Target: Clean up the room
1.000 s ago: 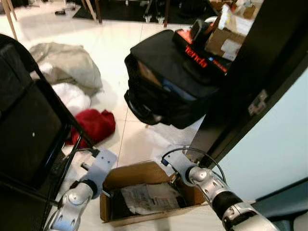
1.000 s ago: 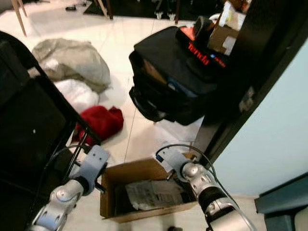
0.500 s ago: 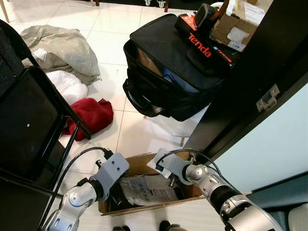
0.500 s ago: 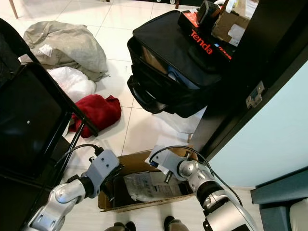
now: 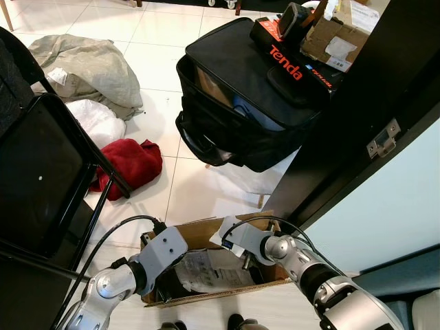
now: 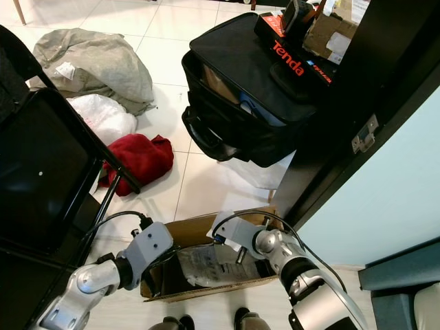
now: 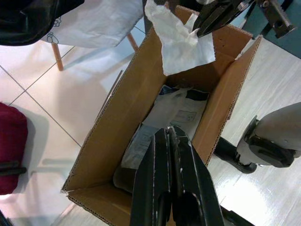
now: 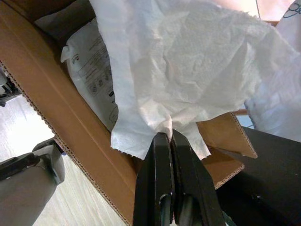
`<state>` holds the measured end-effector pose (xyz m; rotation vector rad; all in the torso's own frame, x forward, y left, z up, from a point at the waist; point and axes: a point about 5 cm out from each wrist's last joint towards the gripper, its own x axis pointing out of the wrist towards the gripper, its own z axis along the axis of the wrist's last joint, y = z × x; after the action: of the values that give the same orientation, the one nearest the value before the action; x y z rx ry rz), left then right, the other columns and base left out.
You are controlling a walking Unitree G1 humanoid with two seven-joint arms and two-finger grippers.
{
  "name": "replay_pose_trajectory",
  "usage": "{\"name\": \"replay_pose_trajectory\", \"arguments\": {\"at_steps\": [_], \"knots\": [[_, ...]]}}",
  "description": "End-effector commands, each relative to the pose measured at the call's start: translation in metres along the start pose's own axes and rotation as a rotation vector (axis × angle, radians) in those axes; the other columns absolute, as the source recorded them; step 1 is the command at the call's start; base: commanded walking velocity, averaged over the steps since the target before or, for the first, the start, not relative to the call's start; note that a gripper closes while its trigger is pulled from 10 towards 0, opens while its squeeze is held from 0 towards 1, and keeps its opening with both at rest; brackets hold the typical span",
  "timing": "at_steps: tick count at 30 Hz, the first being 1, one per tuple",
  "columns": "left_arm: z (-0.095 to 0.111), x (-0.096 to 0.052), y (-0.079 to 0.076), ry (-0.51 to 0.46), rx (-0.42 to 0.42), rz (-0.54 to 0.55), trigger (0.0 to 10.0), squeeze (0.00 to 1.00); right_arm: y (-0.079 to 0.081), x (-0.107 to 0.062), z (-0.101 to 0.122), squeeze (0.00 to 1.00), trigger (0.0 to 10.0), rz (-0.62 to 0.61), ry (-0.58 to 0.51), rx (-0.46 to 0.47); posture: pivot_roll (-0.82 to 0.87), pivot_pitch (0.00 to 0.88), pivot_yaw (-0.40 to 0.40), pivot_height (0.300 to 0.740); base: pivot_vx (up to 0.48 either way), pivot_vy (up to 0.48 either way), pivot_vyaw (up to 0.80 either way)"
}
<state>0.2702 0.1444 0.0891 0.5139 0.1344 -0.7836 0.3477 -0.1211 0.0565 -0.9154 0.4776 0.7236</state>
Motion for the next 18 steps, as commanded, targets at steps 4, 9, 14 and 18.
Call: {"name": "replay_pose_trajectory", "arguments": {"at_steps": [4,9,14,18], "knots": [[-0.004,-0.003,-0.01,0.002,0.012,-0.069,10.0,0.0,0.008,0.0,-0.009,0.0,10.0,0.042,0.028,-0.011,-0.02,0.371,-0.04,0.74,0.0,0.0,0.0],[0.0,-0.003,-0.015,-0.021,0.009,-0.12,10.0,0.0,0.013,0.0,-0.01,0.0,10.0,0.105,0.028,-0.026,-0.02,0.362,-0.04,0.74,0.0,0.0,0.0],[-0.001,-0.003,-0.016,-0.015,0.014,-0.131,10.0,0.0,0.017,0.0,-0.012,0.0,10.0,0.159,0.043,-0.062,-0.02,0.354,-0.041,0.74,0.0,0.0,0.0],[-0.001,-0.002,-0.017,-0.013,0.021,-0.139,10.0,0.0,0.022,-0.001,-0.016,0.0,10.0,0.211,0.07,-0.112,-0.02,0.352,-0.041,0.74,0.0,0.0,0.0]]}}
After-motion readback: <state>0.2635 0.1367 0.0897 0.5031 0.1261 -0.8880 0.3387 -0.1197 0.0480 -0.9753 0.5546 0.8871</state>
